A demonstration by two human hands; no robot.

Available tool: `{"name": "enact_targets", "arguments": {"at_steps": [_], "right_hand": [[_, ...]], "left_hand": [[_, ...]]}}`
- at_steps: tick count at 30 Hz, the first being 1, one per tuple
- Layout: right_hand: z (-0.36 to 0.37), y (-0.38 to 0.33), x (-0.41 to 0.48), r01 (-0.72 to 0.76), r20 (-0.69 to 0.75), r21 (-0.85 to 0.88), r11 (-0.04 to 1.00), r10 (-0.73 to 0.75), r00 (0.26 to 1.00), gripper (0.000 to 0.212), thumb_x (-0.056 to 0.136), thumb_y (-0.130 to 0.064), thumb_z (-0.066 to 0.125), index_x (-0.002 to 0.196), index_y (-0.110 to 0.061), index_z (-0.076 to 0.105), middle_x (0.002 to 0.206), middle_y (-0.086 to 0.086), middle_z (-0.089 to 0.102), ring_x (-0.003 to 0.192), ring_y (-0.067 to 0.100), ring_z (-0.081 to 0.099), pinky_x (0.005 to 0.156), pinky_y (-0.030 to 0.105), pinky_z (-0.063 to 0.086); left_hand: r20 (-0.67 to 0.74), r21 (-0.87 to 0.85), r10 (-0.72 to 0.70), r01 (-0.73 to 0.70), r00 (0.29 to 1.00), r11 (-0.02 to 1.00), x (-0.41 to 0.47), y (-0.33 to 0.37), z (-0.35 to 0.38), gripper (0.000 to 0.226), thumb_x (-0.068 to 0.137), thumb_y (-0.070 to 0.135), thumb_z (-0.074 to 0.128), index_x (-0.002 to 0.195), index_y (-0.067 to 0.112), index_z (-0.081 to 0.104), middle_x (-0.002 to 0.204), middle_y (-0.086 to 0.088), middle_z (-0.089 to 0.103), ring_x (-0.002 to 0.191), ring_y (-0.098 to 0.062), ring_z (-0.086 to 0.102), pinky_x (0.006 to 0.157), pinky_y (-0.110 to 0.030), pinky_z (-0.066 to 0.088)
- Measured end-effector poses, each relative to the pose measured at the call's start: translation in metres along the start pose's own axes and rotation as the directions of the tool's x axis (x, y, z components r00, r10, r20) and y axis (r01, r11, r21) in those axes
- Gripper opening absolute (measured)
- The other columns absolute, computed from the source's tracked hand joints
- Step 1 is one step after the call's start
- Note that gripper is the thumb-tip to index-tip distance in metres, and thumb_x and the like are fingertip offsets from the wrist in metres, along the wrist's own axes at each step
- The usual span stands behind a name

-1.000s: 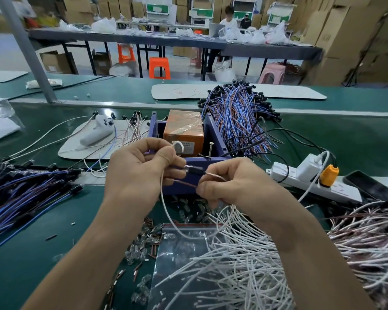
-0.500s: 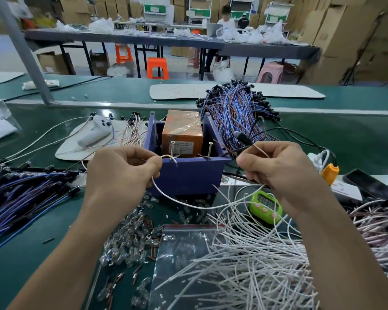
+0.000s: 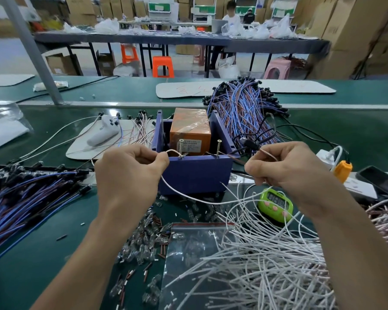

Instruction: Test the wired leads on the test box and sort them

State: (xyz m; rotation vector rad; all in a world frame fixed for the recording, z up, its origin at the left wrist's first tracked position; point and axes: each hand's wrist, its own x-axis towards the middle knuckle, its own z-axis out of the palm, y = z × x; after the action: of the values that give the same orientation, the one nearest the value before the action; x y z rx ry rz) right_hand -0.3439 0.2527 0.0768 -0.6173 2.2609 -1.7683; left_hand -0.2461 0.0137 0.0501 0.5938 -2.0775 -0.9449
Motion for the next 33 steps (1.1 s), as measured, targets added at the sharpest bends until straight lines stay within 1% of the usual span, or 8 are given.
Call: {"name": "enact_targets", "arguments": {"at_steps": [3,10,13,15,20,24,28,33], "right_hand": [[0.0,0.0,0.0,-0.006,-0.001,0.0,1.0,0.006,1.0,0.016,0.079,-0.004,0.079,0.065,-0.01,0.074,0.054,0.009,0.062,0.047,0.01,0.045,0.045,0.015,0.037],[0.0,0.001,0.0,-0.008,0.025,-0.005,1.0,0.009,1.0,0.011,0.079,-0.006,0.079,0.07,-0.007,0.074,0.056,0.01,0.064,0.05,0.012,0.045,0.046,0.016,0.038],[0.001,0.001,0.0,-0.008,0.028,-0.012,1.0,0.009,1.0,0.01,0.078,-0.007,0.08,0.07,-0.007,0.074,0.057,0.01,0.064,0.052,0.013,0.048,0.047,0.016,0.039],[0.001,0.002,0.0,-0.009,0.028,-0.018,1.0,0.01,1.0,0.009,0.078,-0.007,0.08,0.07,-0.008,0.075,0.057,0.01,0.065,0.051,0.012,0.048,0.046,0.016,0.039],[0.001,0.003,0.0,-0.012,0.009,-0.013,1.0,0.012,1.0,0.009,0.078,-0.008,0.08,0.07,-0.007,0.075,0.056,0.01,0.064,0.053,0.017,0.045,0.046,0.017,0.038],[0.002,0.004,0.001,-0.014,-0.017,-0.047,0.999,0.013,1.0,0.016,0.08,-0.008,0.082,0.066,-0.014,0.076,0.056,0.01,0.064,0.049,0.012,0.048,0.046,0.017,0.038],[0.003,0.004,0.002,-0.027,-0.018,-0.044,0.999,0.026,1.0,0.017,0.08,-0.008,0.082,0.065,-0.014,0.076,0.056,0.012,0.063,0.05,0.013,0.049,0.048,0.018,0.039],[0.003,0.005,0.002,-0.023,-0.01,-0.056,0.998,0.022,1.0,0.016,0.081,-0.008,0.081,0.067,-0.015,0.077,0.058,0.012,0.065,0.053,0.015,0.05,0.05,0.021,0.04]], "left_hand": [[-0.047,0.025,0.003,-0.002,0.999,1.0,0.0,0.0,0.002,0.026,0.079,0.037,0.084,0.058,0.032,0.069,0.059,0.03,0.065,0.051,0.003,0.062,0.052,-0.016,0.041],[-0.065,0.049,0.022,-0.019,0.998,0.999,0.0,-0.003,0.005,0.024,0.077,0.038,0.078,0.056,0.032,0.068,0.059,0.031,0.064,0.053,0.002,0.062,0.052,-0.017,0.042],[-0.073,0.044,0.023,-0.02,0.997,0.999,0.0,-0.006,0.007,0.023,0.077,0.037,0.078,0.057,0.03,0.069,0.054,0.023,0.064,0.049,-0.002,0.062,0.055,-0.022,0.051],[-0.073,0.042,0.018,-0.015,0.997,0.999,0.0,-0.007,0.007,0.023,0.077,0.037,0.077,0.057,0.03,0.069,0.054,0.022,0.064,0.048,-0.003,0.061,0.057,-0.025,0.054],[-0.056,0.017,-0.008,0.009,0.998,1.0,0.001,-0.007,0.008,0.025,0.078,0.036,0.078,0.056,0.031,0.068,0.054,0.026,0.064,0.048,-0.002,0.062,0.053,-0.022,0.05],[-0.049,0.002,-0.011,0.011,0.999,1.0,0.002,-0.007,0.009,0.024,0.078,0.038,0.078,0.057,0.03,0.069,0.055,0.024,0.065,0.047,-0.004,0.062,0.054,-0.022,0.05],[-0.047,-0.007,-0.02,0.02,0.999,1.0,0.002,-0.006,0.01,0.026,0.078,0.037,0.079,0.056,0.03,0.068,0.054,0.024,0.065,0.047,-0.002,0.062,0.052,-0.018,0.044],[-0.059,-0.007,-0.028,0.027,0.998,1.0,0.004,-0.004,0.012,0.026,0.077,0.038,0.078,0.054,0.032,0.067,0.054,0.026,0.064,0.048,-0.002,0.062,0.054,-0.019,0.046]]}}
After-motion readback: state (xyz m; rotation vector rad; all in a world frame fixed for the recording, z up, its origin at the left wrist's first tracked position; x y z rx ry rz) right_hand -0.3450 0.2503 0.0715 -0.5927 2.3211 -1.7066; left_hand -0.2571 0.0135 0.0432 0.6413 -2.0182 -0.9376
